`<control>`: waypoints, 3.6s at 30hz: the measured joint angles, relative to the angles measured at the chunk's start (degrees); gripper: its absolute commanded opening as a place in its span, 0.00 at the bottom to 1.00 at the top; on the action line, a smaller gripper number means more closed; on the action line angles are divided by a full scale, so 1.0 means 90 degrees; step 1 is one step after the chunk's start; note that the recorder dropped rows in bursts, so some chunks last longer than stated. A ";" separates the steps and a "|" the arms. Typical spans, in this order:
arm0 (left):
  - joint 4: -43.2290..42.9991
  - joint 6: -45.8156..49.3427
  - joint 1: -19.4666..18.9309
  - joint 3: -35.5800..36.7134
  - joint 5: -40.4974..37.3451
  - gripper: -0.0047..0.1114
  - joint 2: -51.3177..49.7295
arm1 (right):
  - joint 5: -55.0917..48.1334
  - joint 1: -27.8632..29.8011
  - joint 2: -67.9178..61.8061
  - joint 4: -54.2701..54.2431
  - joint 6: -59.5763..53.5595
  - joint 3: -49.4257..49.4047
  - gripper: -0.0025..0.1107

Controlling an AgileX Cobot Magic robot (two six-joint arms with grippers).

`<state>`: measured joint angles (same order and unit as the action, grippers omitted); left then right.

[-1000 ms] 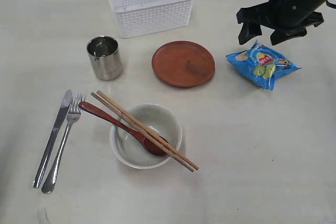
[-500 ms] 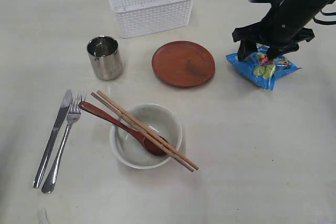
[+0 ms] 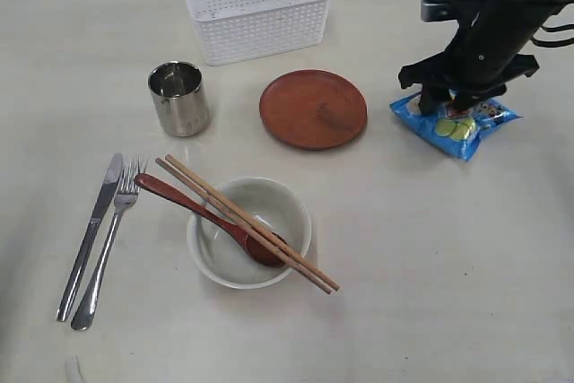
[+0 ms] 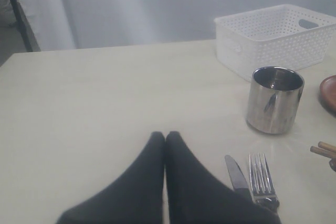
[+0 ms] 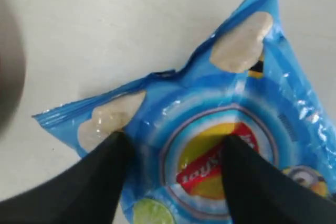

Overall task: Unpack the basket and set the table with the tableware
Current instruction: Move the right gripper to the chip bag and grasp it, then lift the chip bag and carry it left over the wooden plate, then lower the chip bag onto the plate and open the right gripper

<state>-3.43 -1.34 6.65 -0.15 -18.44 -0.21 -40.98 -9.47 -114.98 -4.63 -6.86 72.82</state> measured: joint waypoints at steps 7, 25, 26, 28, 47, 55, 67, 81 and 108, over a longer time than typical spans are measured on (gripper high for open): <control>0.0000 0.0000 0.0000 0.0000 0.0000 0.04 0.0000 | -0.0064 -0.0204 -0.0016 0.0000 -0.0394 0.0000 0.02; 0.0000 0.0000 0.0000 0.0000 0.0000 0.04 0.0000 | -0.0443 -0.0268 0.0906 -0.1095 -0.2124 0.0000 0.62; 0.0000 0.0000 0.0000 0.0000 0.0000 0.04 0.0000 | -0.0476 -0.0316 0.0906 -0.1108 -0.2228 0.0000 0.69; 0.0000 0.0000 0.0000 0.0000 0.0000 0.04 0.0000 | -0.0531 -0.0463 0.0850 -0.0915 -0.2316 0.0000 0.69; 0.0000 0.0000 0.0000 0.0000 0.0000 0.04 0.0000 | -0.0152 -0.2076 -0.0420 0.4168 -0.0112 0.0000 0.37; 0.0000 0.0000 0.0000 0.0000 0.0000 0.04 0.0000 | -0.0152 -0.2076 -0.0506 0.4511 -0.0041 0.0000 0.02; 0.0000 0.0000 0.0000 0.0000 0.0000 0.04 0.0000 | -0.0040 -0.2076 0.0525 0.4385 -0.0027 0.0000 0.02; 0.0000 0.0000 0.0000 0.0000 0.0000 0.04 0.0000 | 0.0976 -0.3481 0.0637 0.3944 0.0081 0.0360 0.02; 0.0000 0.0000 0.0000 0.0000 0.0000 0.04 0.0000 | -0.0634 -0.2263 0.0813 0.1699 0.1164 0.1187 0.02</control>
<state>-3.43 -1.34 6.65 -0.15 -18.44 -0.21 -46.68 -29.84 -107.66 10.67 3.62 83.51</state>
